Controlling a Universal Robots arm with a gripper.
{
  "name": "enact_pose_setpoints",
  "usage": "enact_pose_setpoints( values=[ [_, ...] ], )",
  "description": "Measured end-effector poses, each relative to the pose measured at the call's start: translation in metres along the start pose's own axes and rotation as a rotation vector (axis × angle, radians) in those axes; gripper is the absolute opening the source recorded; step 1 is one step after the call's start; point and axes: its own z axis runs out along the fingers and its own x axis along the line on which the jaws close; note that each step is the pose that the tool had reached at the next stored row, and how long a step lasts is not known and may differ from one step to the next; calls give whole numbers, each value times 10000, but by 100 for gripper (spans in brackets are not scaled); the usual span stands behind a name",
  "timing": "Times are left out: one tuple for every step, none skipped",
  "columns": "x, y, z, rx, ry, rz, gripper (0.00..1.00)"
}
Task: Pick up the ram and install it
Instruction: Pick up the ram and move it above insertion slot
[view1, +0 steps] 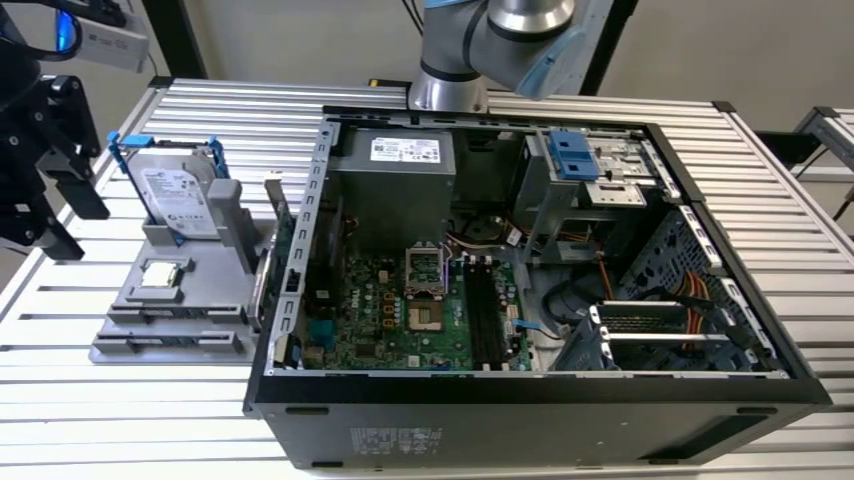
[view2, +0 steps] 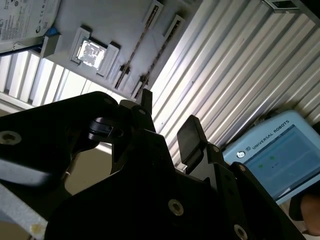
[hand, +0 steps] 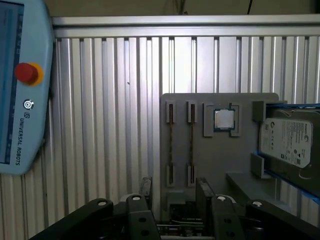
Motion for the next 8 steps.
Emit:
enact_pose_setpoints(
  values=[
    [-1, 0, 3, 0, 1, 0, 100],
    [-1, 0, 7, 1, 1, 0, 100],
    [-2, 0, 10, 0, 2, 0, 100],
    [-2, 0, 13, 0, 3, 0, 100],
    [-3, 0, 16, 0, 3, 0, 100],
    [-3, 0, 20, 0, 4, 0, 100],
    [-4, 0, 23, 0, 4, 0, 100],
    [-5, 0, 25, 0, 4, 0, 100]
  ],
)
